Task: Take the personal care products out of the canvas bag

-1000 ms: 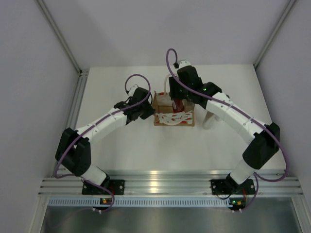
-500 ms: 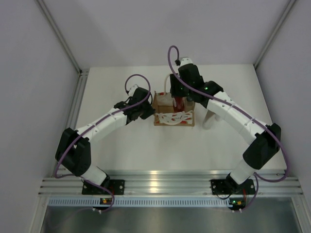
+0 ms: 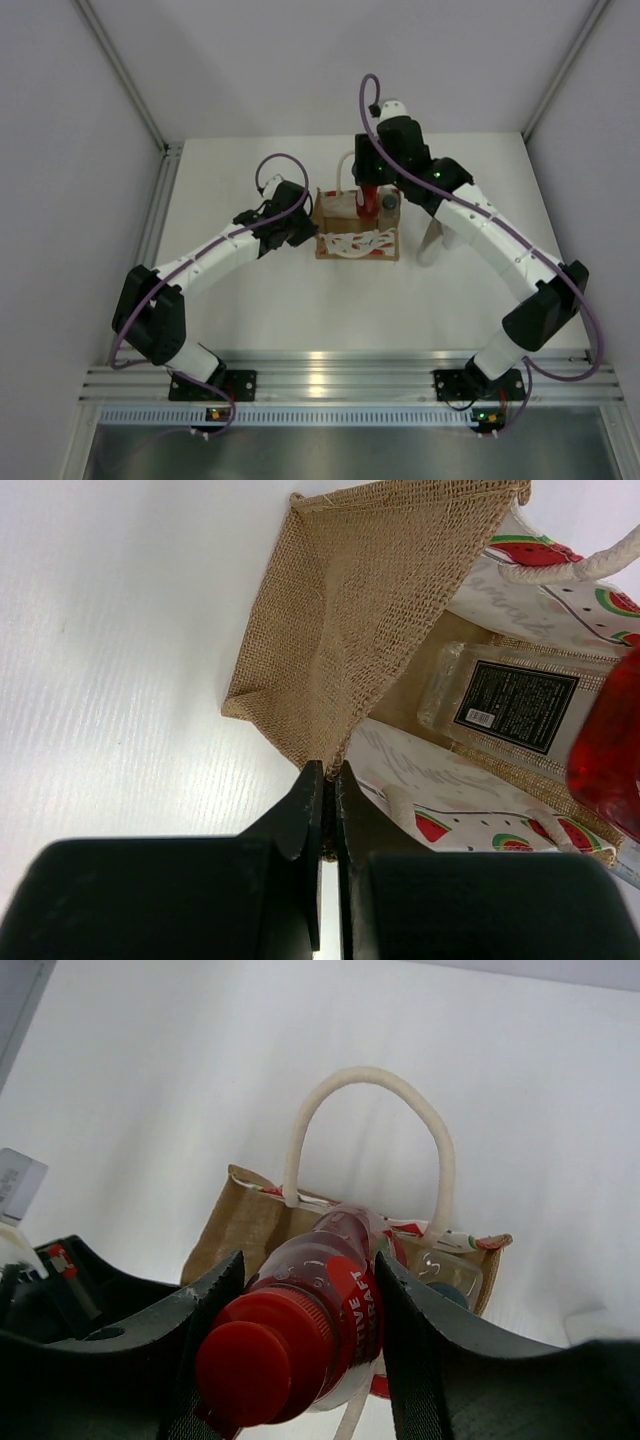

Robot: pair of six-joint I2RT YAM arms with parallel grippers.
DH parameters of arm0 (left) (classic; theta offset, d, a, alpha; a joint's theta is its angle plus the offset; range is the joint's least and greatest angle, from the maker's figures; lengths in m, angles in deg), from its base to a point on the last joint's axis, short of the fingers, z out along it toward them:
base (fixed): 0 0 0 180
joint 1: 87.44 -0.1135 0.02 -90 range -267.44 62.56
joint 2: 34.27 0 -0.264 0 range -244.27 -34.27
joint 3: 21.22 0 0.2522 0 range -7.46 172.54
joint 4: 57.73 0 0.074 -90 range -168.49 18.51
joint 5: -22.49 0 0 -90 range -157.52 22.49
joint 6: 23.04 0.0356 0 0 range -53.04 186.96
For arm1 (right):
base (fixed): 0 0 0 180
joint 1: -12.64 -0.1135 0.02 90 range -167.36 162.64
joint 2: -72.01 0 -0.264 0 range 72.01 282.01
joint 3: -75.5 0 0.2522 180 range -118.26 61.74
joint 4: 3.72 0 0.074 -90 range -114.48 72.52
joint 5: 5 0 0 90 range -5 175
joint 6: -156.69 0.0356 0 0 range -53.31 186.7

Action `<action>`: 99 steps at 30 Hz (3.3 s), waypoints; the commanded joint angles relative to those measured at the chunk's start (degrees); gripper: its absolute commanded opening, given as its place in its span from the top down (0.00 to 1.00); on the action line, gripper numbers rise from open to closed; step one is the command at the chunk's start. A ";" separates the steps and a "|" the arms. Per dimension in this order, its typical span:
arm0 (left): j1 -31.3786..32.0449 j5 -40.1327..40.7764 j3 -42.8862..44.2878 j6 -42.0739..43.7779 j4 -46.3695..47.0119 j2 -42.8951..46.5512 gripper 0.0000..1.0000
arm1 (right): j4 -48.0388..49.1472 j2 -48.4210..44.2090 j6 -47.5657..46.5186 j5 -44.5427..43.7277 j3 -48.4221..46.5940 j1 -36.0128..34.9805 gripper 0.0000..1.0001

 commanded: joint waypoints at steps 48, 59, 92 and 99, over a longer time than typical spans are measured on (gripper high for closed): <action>-0.42 3.98 -0.30 -0.15 -1.74 -0.65 1.00 | 30.35 -47.55 7.92 4.86 68.46 1.57 1.00; -0.51 4.24 -0.12 0.73 -1.83 -0.39 1.00 | 15.33 -43.87 2.65 1.96 51.43 1.57 0.40; -0.51 3.54 0.05 1.17 -1.83 0.84 1.00 | -5.33 4.29 2.83 -0.24 7.12 7.72 0.47; -0.51 3.45 0.05 1.08 -1.74 0.58 1.00 | -5.25 6.93 2.82 0.47 7.03 7.72 0.48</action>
